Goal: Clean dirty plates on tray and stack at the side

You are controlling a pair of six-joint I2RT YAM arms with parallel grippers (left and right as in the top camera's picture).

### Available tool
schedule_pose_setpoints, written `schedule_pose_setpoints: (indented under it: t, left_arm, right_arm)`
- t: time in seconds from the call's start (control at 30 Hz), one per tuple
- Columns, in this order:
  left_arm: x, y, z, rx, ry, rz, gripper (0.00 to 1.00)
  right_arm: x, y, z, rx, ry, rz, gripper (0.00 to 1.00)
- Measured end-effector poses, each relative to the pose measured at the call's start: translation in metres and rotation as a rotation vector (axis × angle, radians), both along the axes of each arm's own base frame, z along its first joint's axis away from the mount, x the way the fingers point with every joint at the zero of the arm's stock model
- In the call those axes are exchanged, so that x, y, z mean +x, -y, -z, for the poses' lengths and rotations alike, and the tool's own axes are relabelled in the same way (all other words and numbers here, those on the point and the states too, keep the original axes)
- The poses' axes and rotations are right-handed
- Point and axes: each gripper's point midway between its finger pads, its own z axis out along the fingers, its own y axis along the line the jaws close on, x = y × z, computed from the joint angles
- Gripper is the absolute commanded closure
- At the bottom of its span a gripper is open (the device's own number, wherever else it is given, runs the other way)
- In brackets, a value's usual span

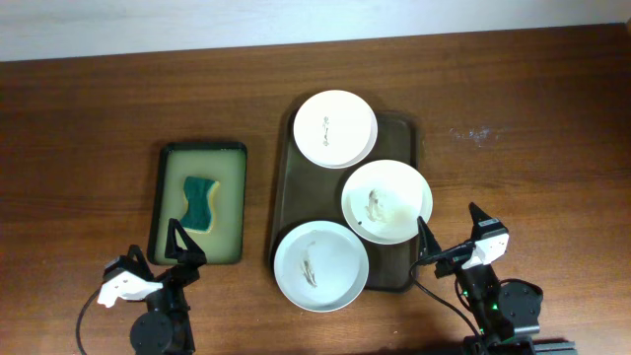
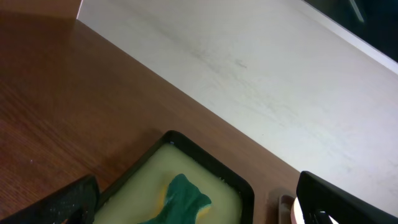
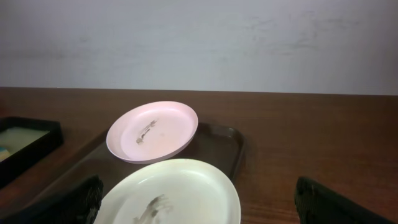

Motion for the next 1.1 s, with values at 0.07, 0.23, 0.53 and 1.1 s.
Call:
schedule_pose_setpoints:
  t: [0.07,0.23,0.53,1.1]
  left_arm:
    - [0.000,0.000,0.000,0.000,0.000,0.000,0.01]
    - [0.000,0.000,0.000,0.000,0.000,0.000,0.00]
    - [0.000,0.000,0.000,0.000,0.000,0.000,0.01]
    - [0.006,0.030,-0.009,-0.008,0.038,0.178,0.00]
  right_arm:
    - [0.000,0.000,0.000,-0.001,0.000,0.000,0.02]
    - [0.000,0.000,0.000,-0.001,0.000,0.000,0.02]
    - [0.000,0.000,0.000,-0.003,0.001,0.000,0.02]
    - [0.000,-0.002,-0.018,0.046,0.065,-0.013,0.02]
